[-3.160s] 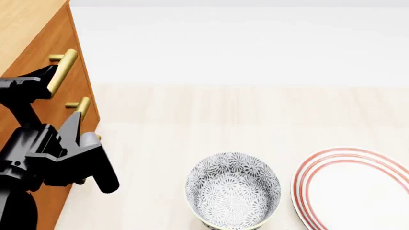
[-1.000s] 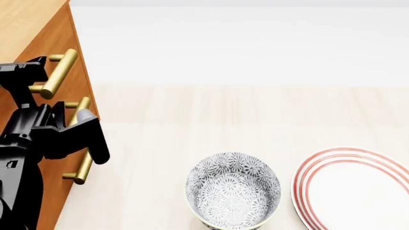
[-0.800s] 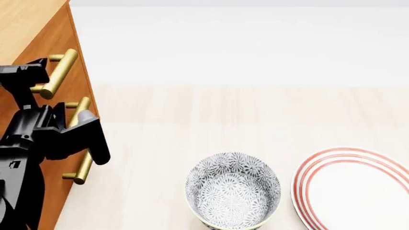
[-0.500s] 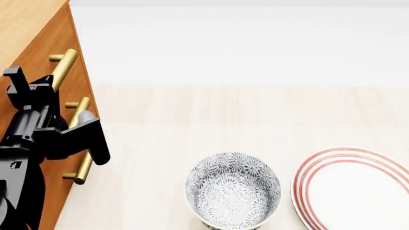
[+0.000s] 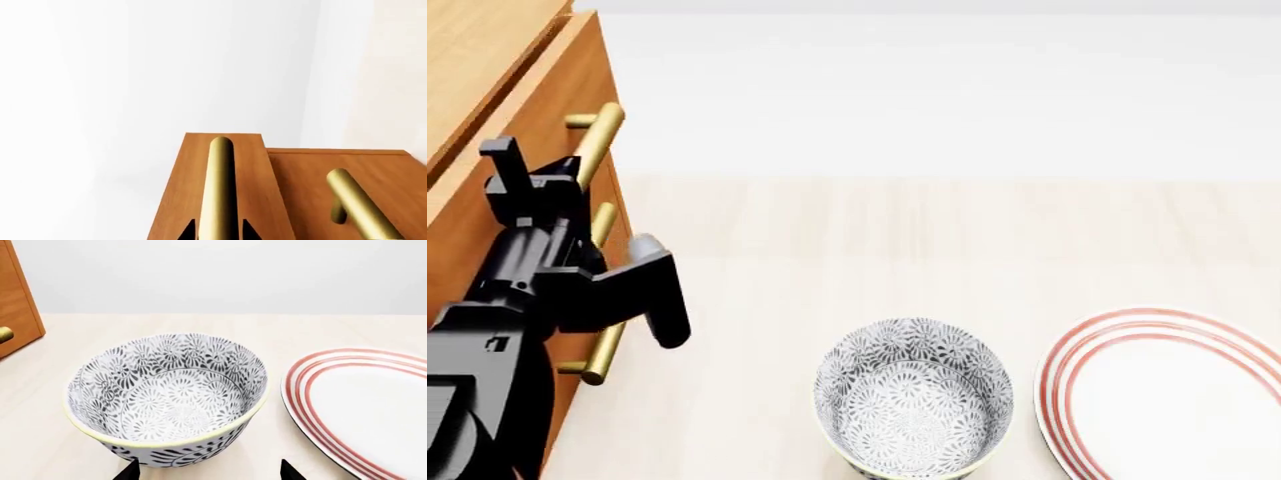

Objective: Open the top drawer of the cabinet.

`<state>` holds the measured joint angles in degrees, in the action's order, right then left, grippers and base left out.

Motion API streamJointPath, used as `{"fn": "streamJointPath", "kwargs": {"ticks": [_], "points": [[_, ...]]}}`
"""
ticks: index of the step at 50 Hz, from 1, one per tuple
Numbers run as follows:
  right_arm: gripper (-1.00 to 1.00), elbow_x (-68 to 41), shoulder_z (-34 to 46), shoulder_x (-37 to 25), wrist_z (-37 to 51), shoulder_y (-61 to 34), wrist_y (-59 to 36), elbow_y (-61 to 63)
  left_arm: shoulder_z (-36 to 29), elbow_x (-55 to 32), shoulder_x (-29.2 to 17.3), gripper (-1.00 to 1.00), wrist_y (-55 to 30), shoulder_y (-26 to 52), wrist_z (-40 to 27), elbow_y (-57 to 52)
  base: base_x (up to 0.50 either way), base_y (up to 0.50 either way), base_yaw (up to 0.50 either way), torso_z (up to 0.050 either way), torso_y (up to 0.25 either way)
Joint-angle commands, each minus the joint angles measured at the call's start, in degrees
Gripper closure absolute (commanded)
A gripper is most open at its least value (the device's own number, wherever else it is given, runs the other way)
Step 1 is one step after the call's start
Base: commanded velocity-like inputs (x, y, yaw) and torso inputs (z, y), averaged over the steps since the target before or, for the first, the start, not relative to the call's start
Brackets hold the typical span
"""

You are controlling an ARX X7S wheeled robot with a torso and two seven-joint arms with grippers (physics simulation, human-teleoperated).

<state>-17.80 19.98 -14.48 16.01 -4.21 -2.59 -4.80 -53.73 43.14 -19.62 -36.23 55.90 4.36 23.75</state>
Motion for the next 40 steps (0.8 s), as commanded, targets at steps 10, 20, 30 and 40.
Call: {"fn": "streamJointPath", "kwargs": {"ticks": [10,20,30,40], "points": [[-1.00,-0.4,0.8,-0.4,-0.2,0.1,-0.2,0.4,-3.7,0.9,4.7,1.00,1.2,2.3,1.2,-1.4,0.00,0.00,0.00,0.000,0.000],[-1.00,-0.5,1.3,-0.5,-0.7,-0.1,0.0,-0.1,-4.6,1.2,6.5,1.00,1.6,2.7,1.6,-2.1,0.00,0.00,0.00,0.000,0.000],[-1.00,-0.8,1.5,-0.7,-0.6,-0.1,-0.4,0.2,-5.3,1.3,7.7,1.00,1.8,3.0,1.9,-3.1,0.00,0.00,0.00,0.000,0.000],[-1.00,-1.1,1.5,-0.7,-0.3,-0.4,-0.3,-0.2,-5.8,1.3,8.4,1.00,2.2,3.3,2.1,-3.7,0.00,0.00,0.00,0.000,0.000]]}}
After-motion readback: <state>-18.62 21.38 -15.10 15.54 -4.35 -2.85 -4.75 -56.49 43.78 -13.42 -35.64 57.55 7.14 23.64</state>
